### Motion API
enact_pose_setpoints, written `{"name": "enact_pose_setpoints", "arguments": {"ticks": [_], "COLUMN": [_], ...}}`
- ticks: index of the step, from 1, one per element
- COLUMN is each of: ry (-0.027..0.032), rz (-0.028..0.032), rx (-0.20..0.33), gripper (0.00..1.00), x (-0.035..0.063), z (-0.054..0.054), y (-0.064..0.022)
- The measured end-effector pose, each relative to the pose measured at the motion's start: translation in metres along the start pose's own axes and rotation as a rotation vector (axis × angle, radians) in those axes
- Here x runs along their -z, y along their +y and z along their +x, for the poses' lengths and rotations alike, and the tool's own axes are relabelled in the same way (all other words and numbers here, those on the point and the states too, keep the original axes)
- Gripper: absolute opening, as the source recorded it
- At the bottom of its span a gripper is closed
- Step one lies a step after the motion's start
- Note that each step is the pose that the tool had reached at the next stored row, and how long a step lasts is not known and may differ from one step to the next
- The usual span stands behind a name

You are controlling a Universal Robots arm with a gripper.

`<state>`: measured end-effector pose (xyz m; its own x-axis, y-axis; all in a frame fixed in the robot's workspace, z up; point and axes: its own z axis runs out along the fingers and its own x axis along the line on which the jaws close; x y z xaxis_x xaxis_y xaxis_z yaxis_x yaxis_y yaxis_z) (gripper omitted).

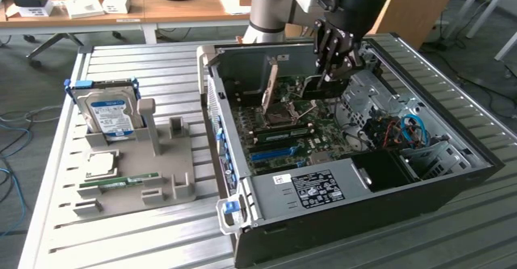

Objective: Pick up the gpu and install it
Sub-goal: 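Insert the gpu into the slot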

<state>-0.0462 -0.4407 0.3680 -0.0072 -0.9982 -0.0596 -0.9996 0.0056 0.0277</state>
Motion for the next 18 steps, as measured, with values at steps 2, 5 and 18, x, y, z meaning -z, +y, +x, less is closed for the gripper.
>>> {"name": "enact_pose_setpoints", "arguments": {"ticks": [2,5,18], "ry": [0.0008,0.0012,0.0022], "rz": [0.0000,0.0002,0.0001], "rx": [0.000,0.000,0.000], "gripper": [0.26,0.26,0.26], "x": [0.0000,-0.0018,-0.0217], "z": [0.000,0.000,0.001], "y": [0.0009,0.0019,0.0023]}}
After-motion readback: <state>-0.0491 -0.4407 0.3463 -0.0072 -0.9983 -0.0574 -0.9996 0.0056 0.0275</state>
